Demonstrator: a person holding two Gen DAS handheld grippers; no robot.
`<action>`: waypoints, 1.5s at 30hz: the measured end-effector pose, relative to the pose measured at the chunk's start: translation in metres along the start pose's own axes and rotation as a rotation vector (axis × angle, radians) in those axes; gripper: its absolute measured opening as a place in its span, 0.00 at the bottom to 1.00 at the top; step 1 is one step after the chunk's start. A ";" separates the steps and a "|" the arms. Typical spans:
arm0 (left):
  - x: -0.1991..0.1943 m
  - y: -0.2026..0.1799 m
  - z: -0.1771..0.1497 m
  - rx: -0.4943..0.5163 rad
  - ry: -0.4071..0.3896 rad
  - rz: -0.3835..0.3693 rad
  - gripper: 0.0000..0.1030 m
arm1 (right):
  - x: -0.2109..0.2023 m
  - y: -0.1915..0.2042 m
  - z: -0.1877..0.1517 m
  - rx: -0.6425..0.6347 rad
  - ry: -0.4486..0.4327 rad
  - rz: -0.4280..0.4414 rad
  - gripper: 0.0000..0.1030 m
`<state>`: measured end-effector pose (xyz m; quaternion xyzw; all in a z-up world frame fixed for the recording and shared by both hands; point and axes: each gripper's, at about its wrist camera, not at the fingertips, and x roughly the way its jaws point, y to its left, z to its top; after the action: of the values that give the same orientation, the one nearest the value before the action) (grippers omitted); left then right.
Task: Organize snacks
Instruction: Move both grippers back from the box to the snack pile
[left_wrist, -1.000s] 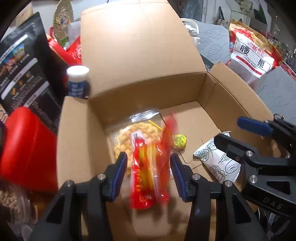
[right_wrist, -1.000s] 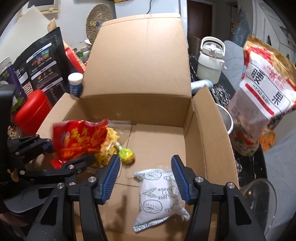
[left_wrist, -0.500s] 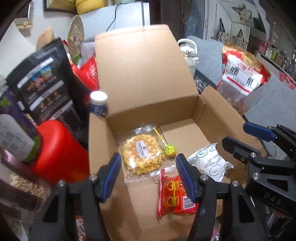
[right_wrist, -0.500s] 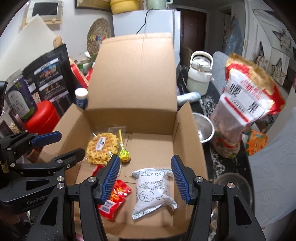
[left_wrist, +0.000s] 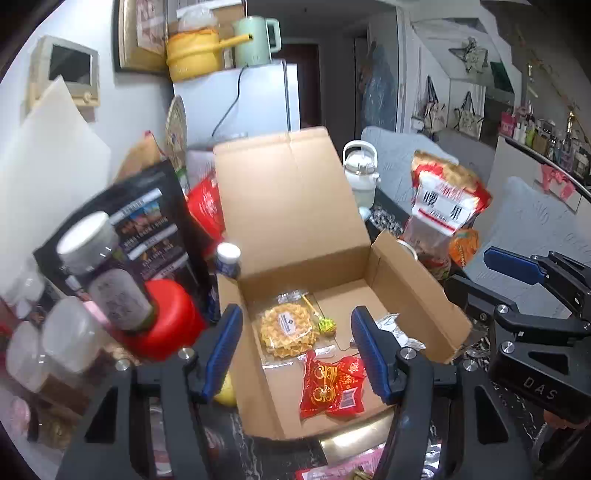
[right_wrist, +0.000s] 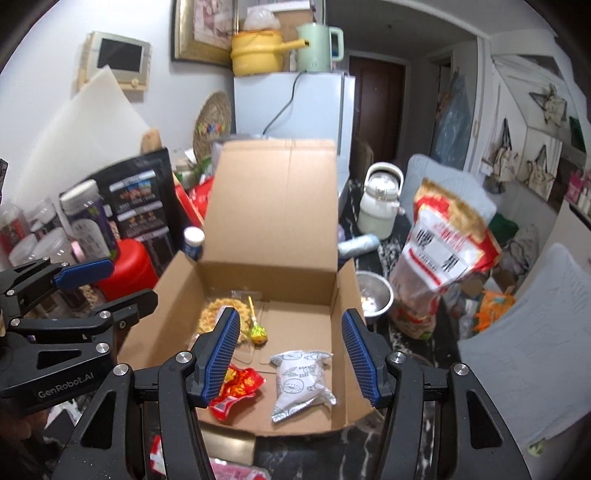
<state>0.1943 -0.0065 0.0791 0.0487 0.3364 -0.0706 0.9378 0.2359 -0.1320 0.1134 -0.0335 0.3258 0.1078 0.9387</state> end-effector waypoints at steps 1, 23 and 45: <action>-0.007 0.000 0.000 0.001 -0.010 0.000 0.59 | -0.007 0.002 0.001 -0.002 -0.010 -0.002 0.56; -0.115 -0.004 -0.041 0.036 -0.172 -0.037 0.88 | -0.122 0.022 -0.040 -0.017 -0.169 -0.061 0.76; -0.107 -0.023 -0.127 0.103 -0.067 -0.129 0.88 | -0.133 0.036 -0.139 0.063 -0.087 -0.075 0.83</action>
<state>0.0293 -0.0011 0.0490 0.0726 0.3031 -0.1495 0.9384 0.0424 -0.1397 0.0867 -0.0113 0.2866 0.0637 0.9559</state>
